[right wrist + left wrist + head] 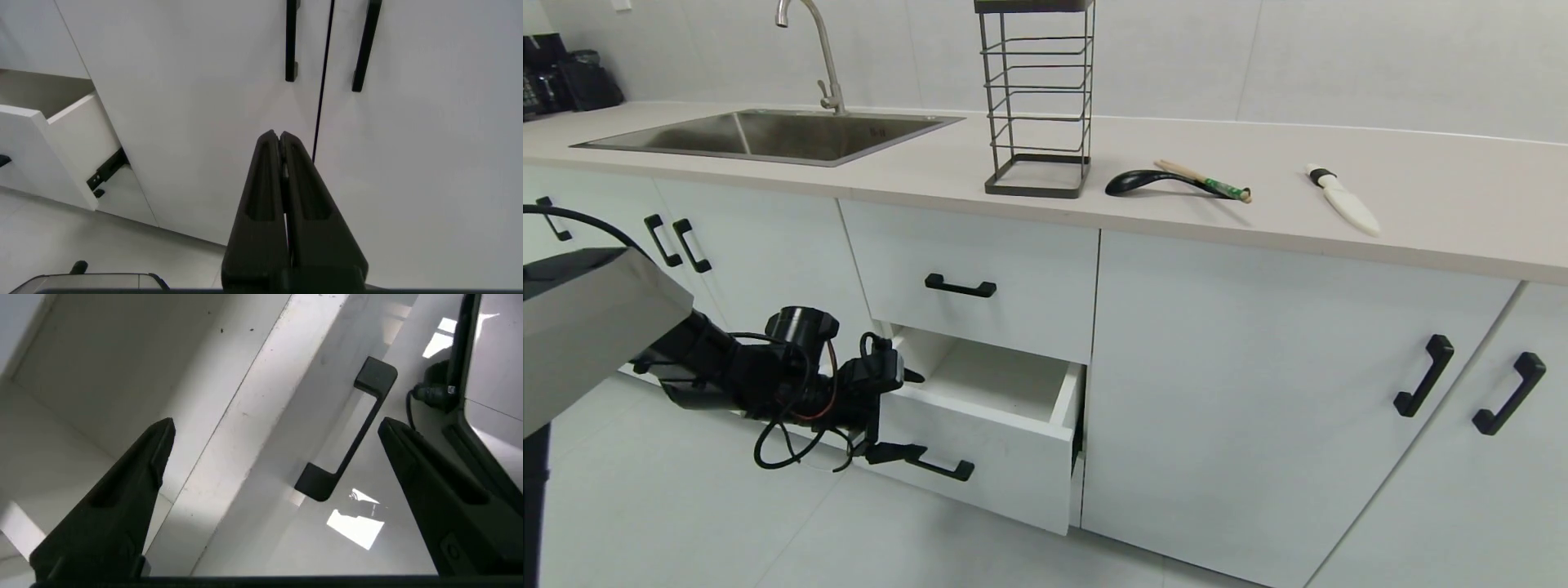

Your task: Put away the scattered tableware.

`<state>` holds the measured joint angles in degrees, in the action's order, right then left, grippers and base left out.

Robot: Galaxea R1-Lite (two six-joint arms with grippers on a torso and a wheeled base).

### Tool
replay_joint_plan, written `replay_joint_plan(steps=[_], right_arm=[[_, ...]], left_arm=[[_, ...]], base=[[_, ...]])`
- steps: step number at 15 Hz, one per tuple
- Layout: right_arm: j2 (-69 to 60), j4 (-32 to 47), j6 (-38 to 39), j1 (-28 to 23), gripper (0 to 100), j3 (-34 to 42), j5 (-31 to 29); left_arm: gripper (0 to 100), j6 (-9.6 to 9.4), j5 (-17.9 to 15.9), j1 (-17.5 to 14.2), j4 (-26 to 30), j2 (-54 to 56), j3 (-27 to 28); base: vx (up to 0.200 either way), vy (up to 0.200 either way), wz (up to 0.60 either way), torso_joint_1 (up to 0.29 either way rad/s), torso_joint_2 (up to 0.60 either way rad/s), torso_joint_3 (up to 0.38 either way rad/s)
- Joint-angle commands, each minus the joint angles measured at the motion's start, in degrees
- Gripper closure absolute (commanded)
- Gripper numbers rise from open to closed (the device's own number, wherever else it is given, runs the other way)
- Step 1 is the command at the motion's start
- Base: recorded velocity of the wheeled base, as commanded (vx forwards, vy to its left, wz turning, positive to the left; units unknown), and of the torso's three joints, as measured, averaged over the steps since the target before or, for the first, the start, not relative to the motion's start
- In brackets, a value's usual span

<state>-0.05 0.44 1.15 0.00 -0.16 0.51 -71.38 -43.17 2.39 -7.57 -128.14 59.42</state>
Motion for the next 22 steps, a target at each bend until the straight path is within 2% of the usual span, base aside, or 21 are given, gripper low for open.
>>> replay_joint_plan(steps=[1, 10, 13, 15, 20, 21, 22], right_arm=[[0.0, 0.0, 0.0, 0.0, 100, 0.1, 0.0], [0.0, 0.0, 0.0, 0.0, 100, 0.0, 0.0], [0.0, 0.0, 0.0, 0.0, 100, 0.1, 0.0], [0.0, 0.0, 0.0, 0.0, 100, 0.0, 0.0], [0.0, 0.0, 0.0, 0.0, 100, 0.1, 0.0], [0.0, 0.0, 0.0, 0.0, 100, 0.0, 0.0], [0.0, 0.0, 0.0, 0.0, 100, 0.0, 0.0]], left_arm=[[0, 0.10, 0.0, 0.3, 0.5, 1.7, -1.8], [0, 0.36, 0.9, 0.2, 0.5, 12.7, -13.0], [0, 0.89, 1.0, -0.2, 0.5, 21.7, -23.6], [0, 1.24, 1.0, 0.2, 0.6, 25.4, -28.4], [0, 1.85, 1.0, 0.0, 0.1, 26.5, -27.0], [0, 3.17, 1.0, 0.2, -1.7, 25.8, -26.5], [0, 3.61, 1.1, 0.2, -2.3, 25.4, -26.8]], base=[[0.000, 0.000, 0.00, 0.000, 0.00, 0.000], [0.000, 0.000, 0.00, 0.000, 0.00, 0.000], [0.000, 0.000, 0.00, 0.000, 0.00, 0.000], [0.000, 0.000, 0.00, 0.000, 0.00, 0.000], [0.000, 0.000, 0.00, 0.000, 0.00, 0.000], [0.000, 0.000, 0.00, 0.000, 0.00, 0.000], [0.000, 0.000, 0.00, 0.000, 0.00, 0.000]])
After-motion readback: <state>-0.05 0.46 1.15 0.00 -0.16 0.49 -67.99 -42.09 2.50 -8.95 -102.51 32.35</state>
